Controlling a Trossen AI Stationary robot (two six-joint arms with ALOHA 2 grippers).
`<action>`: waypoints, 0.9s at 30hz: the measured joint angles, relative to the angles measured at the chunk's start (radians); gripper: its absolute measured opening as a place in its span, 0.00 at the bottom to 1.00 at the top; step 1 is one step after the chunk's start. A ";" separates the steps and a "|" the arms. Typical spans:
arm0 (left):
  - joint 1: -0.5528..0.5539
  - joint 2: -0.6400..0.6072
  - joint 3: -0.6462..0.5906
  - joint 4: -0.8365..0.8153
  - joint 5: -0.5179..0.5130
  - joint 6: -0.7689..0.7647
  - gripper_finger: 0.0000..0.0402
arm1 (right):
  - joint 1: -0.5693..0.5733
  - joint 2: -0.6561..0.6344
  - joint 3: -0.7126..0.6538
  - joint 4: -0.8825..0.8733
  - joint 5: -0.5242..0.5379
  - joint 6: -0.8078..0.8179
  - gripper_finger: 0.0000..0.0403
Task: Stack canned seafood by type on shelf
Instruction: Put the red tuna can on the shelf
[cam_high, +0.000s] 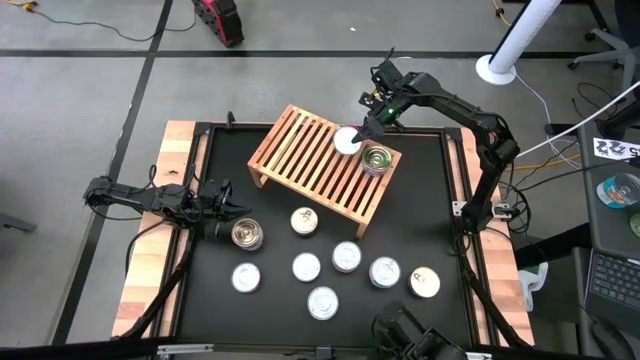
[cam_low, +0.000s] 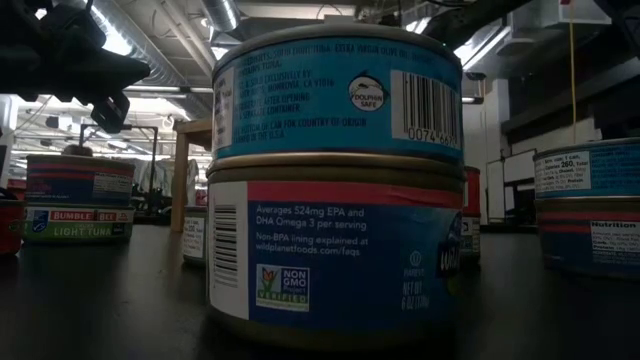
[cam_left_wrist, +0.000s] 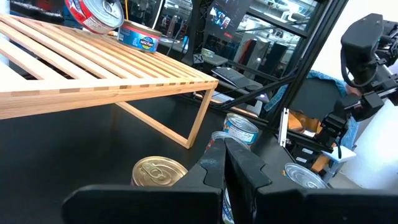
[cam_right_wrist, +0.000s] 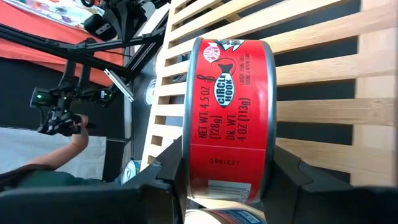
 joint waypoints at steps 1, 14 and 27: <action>0.000 0.000 0.000 0.000 0.000 0.000 0.01 | 0.004 0.002 0.000 -0.005 0.003 0.000 0.34; 0.000 0.000 0.000 0.000 0.000 0.000 0.01 | 0.015 0.053 0.003 0.011 -0.005 0.000 0.34; 0.000 0.000 0.000 0.000 0.000 0.000 0.01 | 0.015 0.059 0.000 0.008 0.114 0.008 0.46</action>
